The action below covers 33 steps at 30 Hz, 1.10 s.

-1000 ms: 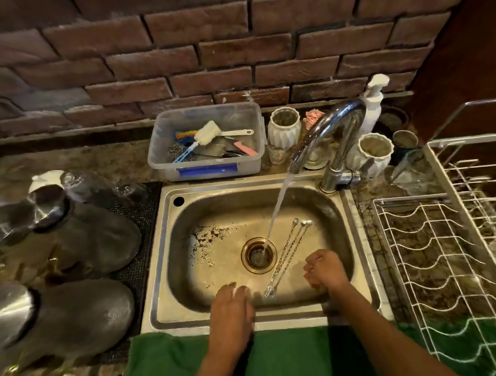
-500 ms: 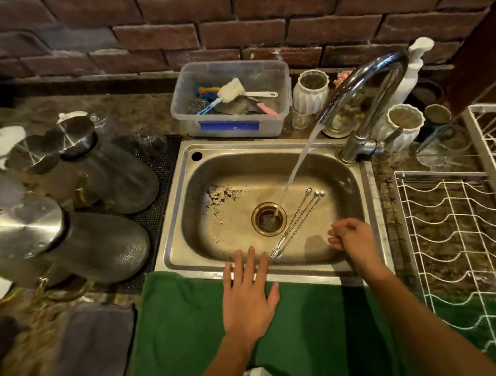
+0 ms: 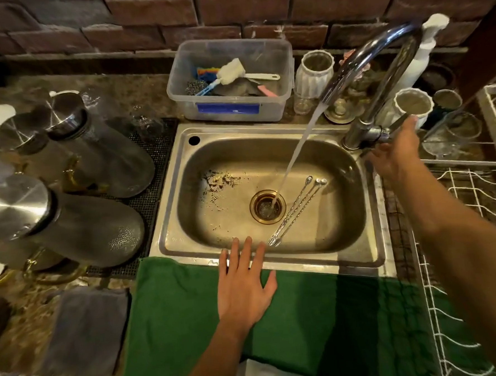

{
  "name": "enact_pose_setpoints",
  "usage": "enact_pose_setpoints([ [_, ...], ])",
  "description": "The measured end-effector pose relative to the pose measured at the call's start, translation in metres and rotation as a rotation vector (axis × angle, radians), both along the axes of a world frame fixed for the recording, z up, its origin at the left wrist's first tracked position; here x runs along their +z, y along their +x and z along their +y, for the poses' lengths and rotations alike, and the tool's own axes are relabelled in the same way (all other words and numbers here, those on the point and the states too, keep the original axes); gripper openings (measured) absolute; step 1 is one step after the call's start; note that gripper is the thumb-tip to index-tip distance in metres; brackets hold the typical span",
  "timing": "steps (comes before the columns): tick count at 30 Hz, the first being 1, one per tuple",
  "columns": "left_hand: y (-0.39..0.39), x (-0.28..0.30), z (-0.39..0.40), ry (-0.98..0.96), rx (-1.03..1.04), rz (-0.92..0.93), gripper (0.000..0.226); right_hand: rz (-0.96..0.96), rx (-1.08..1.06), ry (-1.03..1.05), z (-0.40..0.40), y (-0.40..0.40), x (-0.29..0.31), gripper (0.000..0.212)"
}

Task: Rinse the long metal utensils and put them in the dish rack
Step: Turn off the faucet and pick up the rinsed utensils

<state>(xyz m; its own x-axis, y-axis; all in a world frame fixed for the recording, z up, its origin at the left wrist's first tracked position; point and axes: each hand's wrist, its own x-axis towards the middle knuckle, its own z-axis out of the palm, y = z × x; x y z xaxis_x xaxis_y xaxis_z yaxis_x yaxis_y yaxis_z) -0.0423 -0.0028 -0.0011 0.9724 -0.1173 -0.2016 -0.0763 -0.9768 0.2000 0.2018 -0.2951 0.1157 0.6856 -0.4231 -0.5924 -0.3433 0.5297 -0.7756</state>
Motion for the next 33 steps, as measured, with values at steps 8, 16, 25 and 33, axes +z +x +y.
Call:
enact_pose_setpoints([
  [8, 0.002, 0.004, -0.001, 0.047, -0.020, 0.017, 0.067, -0.013, -0.002, 0.157, -0.012, 0.018, 0.002, 0.059],
  [16, 0.001, -0.001, 0.001, 0.020, -0.026, -0.022, 0.066, -0.042, -0.069, 0.221, -0.011, 0.025, 0.006, 0.058],
  [25, 0.002, 0.001, 0.002, 0.034, -0.022, -0.003, 0.064, -0.021, -0.108, 0.210, -0.012, 0.030, -0.003, 0.051],
  [33, 0.002, 0.007, -0.001, 0.060, -0.025, 0.018, 0.065, -0.008, -0.096, 0.214, -0.013, 0.029, -0.002, 0.043],
])
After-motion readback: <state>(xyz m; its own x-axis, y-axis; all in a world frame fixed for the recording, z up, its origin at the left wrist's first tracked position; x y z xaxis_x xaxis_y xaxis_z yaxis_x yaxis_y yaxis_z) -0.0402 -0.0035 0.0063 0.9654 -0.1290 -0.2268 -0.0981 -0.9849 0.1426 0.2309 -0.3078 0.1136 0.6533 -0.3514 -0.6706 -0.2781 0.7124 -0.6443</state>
